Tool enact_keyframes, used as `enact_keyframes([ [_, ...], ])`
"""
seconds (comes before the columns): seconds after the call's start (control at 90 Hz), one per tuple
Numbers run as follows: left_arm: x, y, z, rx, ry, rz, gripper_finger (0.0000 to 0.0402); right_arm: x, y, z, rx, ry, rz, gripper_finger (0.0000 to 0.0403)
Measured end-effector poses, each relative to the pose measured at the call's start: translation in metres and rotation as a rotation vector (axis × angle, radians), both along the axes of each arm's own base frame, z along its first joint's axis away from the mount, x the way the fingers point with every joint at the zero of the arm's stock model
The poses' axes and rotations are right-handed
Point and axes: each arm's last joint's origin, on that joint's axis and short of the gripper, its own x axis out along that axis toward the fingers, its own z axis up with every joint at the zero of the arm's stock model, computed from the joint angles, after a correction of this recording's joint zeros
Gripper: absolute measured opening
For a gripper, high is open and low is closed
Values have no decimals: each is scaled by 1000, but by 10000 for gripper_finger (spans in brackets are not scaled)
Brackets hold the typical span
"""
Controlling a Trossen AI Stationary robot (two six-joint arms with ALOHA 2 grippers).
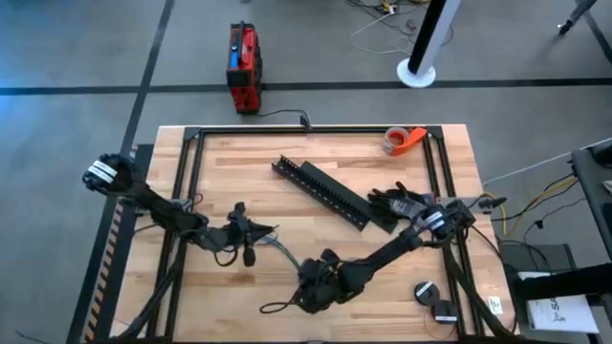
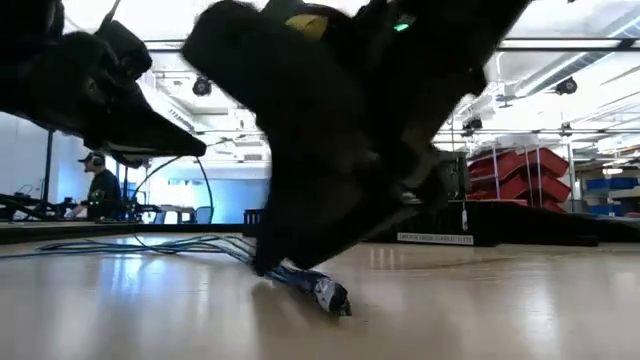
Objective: Ziptie cables
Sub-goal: Wrap the zip tie around the cable bundle
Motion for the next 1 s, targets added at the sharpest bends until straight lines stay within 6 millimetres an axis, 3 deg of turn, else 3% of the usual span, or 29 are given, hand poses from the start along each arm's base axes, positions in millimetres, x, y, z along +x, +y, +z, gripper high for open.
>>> enact_keyframes([
  [0.244,-3,2,4,19,8,-4,0,-1,6,9,63,94,67,19],
  [0.3,-3,2,4,20,9,-4,0,-1,7,11,72,109,80,7],
  [0.767,-1,1,-2,25,33,0,0,-6,25,27,157,221,234,9],
  [0.889,-1,1,-2,22,32,-6,0,-8,29,33,160,206,248,29],
  [1.0,-2,0,-2,26,35,-18,0,-8,28,46,157,174,254,72],
])
